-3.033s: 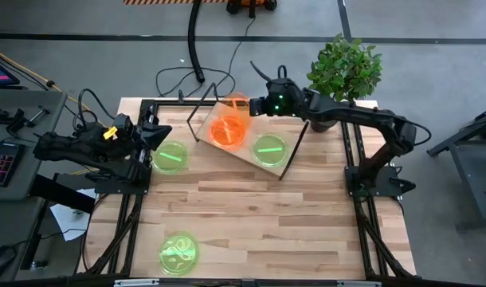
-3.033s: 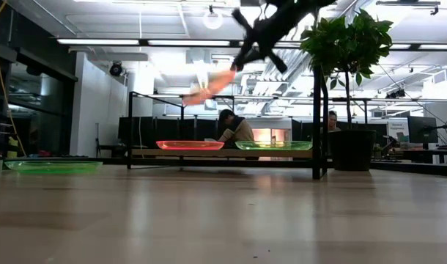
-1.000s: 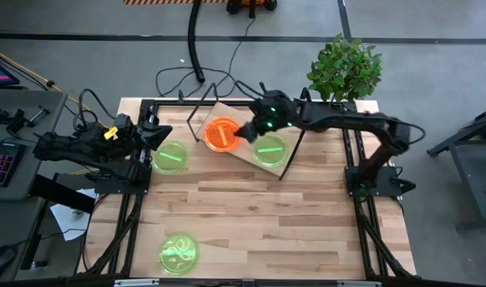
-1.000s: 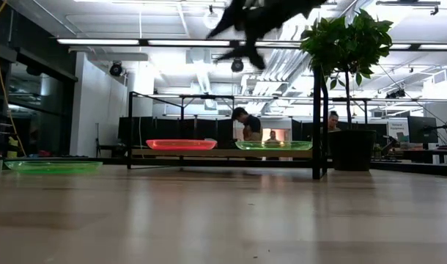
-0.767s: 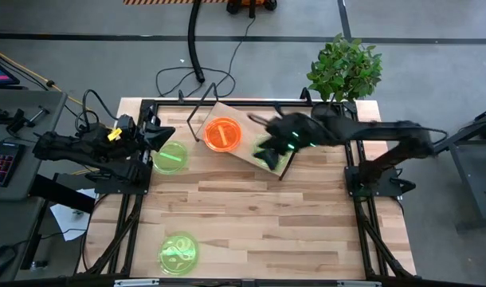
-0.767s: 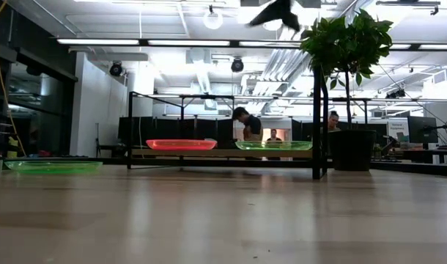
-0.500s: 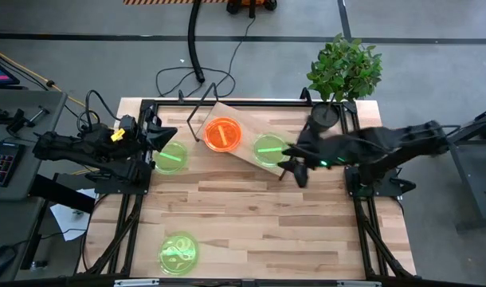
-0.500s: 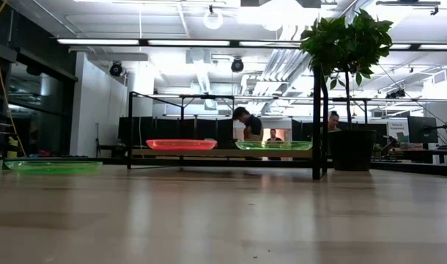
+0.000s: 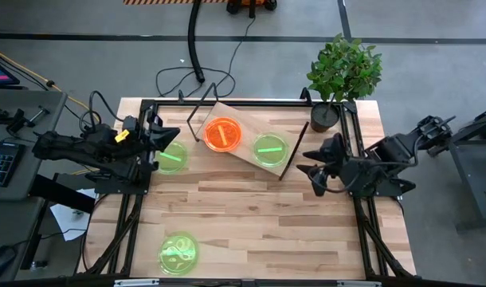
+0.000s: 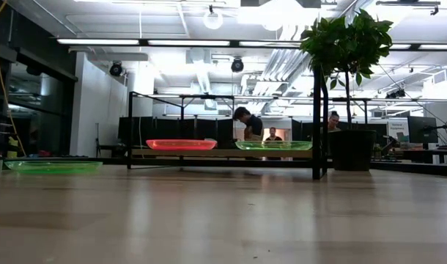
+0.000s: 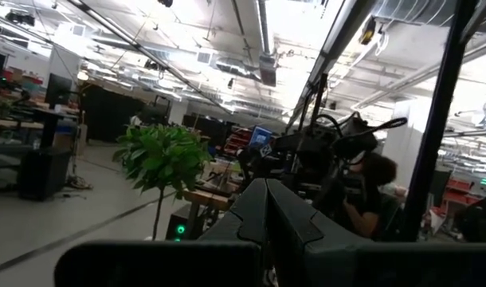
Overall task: Place and stack plates onto a shelf
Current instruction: Stack the top green plate on top of the green plate on the shelf
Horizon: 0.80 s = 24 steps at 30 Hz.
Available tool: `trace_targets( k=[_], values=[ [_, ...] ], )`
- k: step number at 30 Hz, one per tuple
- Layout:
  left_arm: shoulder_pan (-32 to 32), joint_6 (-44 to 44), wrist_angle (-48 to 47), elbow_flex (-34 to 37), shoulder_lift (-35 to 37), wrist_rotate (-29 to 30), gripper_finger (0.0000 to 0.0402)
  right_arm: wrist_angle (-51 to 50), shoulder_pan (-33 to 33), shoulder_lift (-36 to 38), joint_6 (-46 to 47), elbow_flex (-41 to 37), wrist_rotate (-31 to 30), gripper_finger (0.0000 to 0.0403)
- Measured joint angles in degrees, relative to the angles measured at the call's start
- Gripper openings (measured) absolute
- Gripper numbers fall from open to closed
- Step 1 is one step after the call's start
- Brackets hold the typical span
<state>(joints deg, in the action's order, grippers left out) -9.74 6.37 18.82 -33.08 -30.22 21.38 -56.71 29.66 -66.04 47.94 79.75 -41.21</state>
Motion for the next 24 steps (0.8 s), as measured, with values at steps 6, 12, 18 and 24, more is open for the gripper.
trace_targets(
  k=[6, 12, 18, 24],
  values=[
    [0.0, 0.0, -0.1, 0.0, 0.0, 0.1, 0.0000, 2.4, -3.8, 0.0, -3.3, 0.0, 6.1, 0.0181],
    [0.0, 0.0, -0.1, 0.0, 0.0, 0.1, 0.0000, 23.7, -12.0, 1.7, -14.7, -9.3, 17.8, 0.0160],
    [0.0, 0.0, -0.1, 0.0, 0.0, 0.9, 0.0000, 39.9, -20.3, 4.8, -19.9, -19.8, 27.5, 0.0156],
    [0.0, -0.6, -1.0, 0.0, -2.2, 5.3, 0.0000, 48.0, -22.8, 8.3, -22.7, -22.6, 28.0, 0.0156]
  ],
)
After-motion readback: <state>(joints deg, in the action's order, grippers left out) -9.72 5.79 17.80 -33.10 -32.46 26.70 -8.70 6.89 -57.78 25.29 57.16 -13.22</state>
